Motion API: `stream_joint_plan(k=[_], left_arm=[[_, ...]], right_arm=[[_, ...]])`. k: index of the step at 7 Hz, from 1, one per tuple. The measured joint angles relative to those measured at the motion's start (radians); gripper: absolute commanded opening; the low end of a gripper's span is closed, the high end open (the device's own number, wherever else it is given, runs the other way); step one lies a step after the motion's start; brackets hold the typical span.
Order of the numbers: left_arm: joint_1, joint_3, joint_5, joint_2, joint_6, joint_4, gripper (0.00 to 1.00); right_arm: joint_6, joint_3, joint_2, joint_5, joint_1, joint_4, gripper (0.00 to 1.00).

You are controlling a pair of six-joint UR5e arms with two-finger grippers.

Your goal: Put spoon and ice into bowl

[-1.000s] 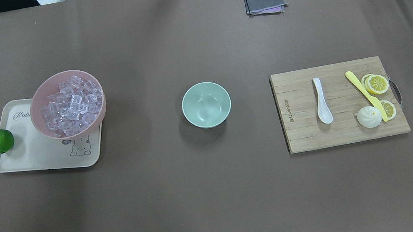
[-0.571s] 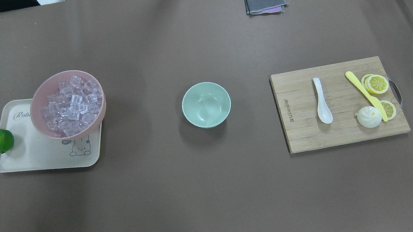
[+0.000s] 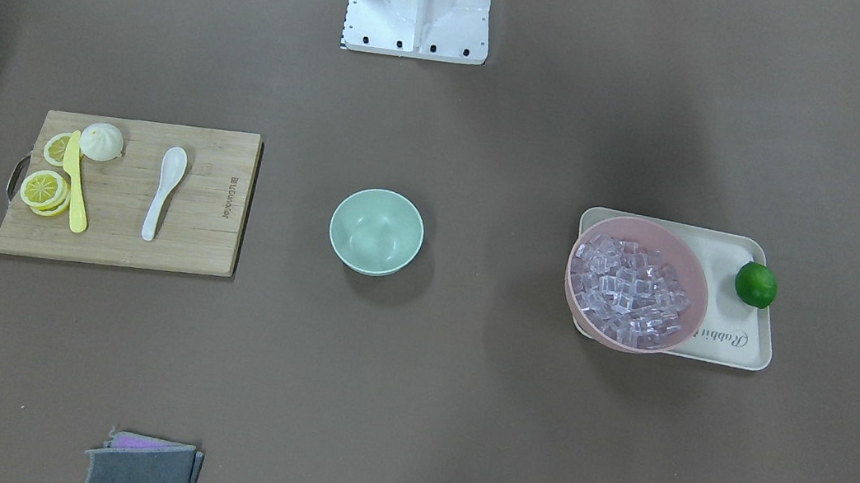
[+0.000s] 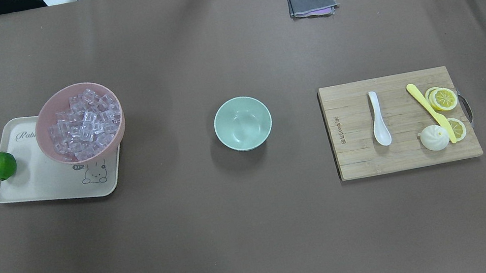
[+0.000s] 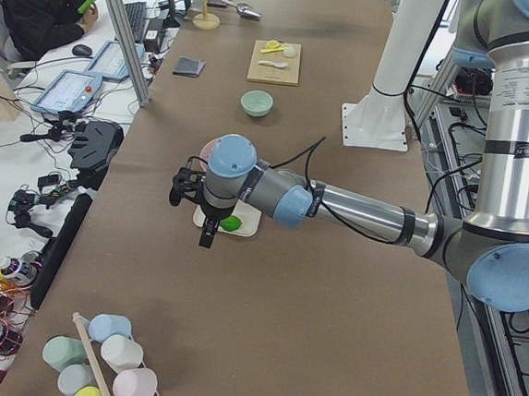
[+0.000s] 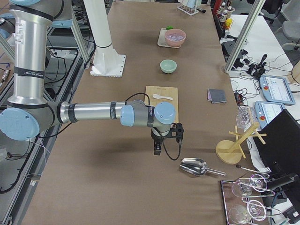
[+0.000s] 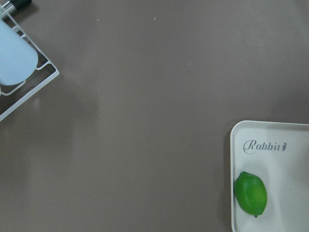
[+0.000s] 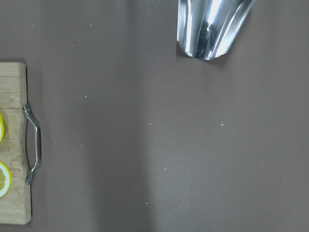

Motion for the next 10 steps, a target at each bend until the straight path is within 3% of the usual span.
stream_joint_plan(k=[4,7,10], left_arm=[[0.135,0.017,0.002,-0.086,-0.083,-0.283,0.98],[0.262,0.054,0.013,-0.218,-0.311,-0.309,0.98],[0.447,0.063,0.195,-0.267,-0.491,-0.385,0.98]], right_arm=[[0.001,0.002,0.028,0.014,-0.001,0.0,1.0],[0.011,0.006,0.081,0.054,-0.016,0.015,1.0],[0.112,0.045,0.118,0.073,-0.069,0.081,1.0]])
